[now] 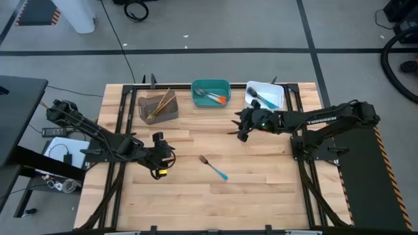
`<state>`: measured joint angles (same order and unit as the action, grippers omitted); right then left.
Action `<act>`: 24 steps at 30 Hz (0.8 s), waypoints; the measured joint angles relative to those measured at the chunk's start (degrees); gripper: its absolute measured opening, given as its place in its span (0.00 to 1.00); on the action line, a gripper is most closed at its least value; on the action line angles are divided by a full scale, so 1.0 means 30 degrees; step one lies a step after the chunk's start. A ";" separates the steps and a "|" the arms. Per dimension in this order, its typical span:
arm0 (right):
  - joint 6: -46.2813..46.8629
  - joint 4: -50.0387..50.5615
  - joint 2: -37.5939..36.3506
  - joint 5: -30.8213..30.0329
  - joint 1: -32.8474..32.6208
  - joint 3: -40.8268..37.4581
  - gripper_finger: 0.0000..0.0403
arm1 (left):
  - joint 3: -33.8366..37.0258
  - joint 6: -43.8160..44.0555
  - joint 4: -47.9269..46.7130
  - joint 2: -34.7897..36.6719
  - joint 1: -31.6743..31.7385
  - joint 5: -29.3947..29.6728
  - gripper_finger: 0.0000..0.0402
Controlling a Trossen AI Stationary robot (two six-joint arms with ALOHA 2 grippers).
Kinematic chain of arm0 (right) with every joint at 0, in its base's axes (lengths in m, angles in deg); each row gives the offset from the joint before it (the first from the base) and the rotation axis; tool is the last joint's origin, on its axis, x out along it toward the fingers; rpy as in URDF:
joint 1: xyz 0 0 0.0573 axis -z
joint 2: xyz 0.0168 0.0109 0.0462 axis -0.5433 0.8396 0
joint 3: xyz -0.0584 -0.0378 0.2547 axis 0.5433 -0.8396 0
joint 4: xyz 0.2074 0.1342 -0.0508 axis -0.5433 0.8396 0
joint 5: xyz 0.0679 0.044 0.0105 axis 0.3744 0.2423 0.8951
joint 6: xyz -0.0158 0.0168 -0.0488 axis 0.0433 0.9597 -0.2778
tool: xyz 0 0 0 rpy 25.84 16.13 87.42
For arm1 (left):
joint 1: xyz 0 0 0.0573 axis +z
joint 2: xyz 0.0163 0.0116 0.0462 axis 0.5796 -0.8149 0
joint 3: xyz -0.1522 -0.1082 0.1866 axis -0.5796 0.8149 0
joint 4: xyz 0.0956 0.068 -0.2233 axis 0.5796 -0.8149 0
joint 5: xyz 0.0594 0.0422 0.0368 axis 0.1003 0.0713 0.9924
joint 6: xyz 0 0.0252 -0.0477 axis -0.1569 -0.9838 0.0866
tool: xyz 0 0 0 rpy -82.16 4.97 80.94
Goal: Sort silverware by color (type)
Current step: Put the blue fork into the white bin
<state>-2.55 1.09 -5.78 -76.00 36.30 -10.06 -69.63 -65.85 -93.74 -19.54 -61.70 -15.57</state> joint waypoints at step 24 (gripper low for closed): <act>0.1701 -0.2692 0.3792 -0.0178 -0.2662 0.0867 0.43 | 0.0000 -0.0534 0.0460 0.0000 0.0041 0.0005 0.54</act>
<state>2.56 -6.99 5.59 -76.54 28.31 -7.46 -69.63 -67.45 -92.36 -19.54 -61.57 -15.55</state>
